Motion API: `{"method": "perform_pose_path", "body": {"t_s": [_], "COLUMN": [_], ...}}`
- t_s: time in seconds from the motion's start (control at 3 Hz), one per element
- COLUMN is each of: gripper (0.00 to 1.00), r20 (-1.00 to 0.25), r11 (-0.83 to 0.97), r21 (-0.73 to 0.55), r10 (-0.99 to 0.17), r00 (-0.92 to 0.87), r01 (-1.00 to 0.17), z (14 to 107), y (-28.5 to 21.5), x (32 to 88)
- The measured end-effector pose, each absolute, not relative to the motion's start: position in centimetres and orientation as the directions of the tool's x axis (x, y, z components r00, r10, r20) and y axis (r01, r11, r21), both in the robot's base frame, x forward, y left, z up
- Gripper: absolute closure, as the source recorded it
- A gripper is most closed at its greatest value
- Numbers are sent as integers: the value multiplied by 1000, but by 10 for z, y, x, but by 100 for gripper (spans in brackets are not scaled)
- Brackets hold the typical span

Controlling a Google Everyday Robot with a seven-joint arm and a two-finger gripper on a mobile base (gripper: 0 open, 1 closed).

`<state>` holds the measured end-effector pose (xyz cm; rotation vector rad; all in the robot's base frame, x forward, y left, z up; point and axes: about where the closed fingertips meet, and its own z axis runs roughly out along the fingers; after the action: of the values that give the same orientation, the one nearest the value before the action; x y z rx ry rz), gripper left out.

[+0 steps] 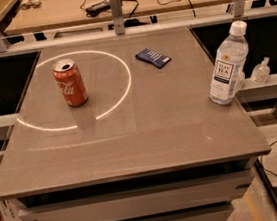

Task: Knock blue plastic bottle over

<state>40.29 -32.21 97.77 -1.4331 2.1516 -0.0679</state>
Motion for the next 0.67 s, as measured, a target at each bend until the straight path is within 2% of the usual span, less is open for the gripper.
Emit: {"method": "perform_pose_path", "body": {"t_s": [0.67], "gripper": [0], "r20": [-575], "r11": [410], "r21": [-299], "r10": [-798], "r00": [-180], "r01": [-862], "z": [948], "y": [-357], "x": [453]}}
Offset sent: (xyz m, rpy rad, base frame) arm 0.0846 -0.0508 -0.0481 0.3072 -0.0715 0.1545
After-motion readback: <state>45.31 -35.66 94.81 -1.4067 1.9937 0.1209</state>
